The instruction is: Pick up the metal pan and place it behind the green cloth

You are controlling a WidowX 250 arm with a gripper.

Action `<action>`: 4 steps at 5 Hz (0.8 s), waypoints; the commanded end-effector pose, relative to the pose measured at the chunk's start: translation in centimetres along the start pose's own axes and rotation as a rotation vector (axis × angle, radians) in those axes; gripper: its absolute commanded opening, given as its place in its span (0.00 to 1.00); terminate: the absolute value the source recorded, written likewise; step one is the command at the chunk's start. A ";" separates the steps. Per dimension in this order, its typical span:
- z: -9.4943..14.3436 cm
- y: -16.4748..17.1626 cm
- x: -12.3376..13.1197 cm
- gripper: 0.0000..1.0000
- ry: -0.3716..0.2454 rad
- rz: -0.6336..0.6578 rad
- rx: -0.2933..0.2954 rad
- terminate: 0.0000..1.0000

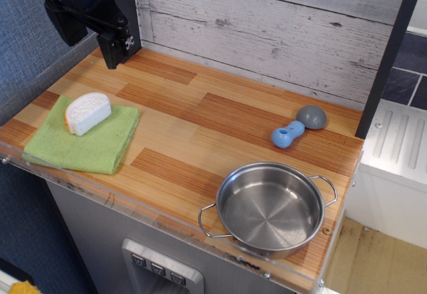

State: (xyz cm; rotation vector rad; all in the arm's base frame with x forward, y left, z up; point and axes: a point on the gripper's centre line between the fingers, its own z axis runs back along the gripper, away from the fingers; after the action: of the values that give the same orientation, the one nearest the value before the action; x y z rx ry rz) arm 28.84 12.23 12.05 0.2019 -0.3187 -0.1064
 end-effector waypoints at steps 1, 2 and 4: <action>0.0 0.0 0.0 1.00 0.000 0.000 0.000 0.00; 0.0 -1.6 -0.4 1.00 -0.008 -0.041 -0.017 0.00; 0.3 -6.6 -1.2 1.00 -0.052 -0.126 -0.114 0.00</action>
State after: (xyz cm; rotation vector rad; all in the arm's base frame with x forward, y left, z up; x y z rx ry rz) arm 26.97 5.62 9.44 0.0855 -0.3162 -0.2519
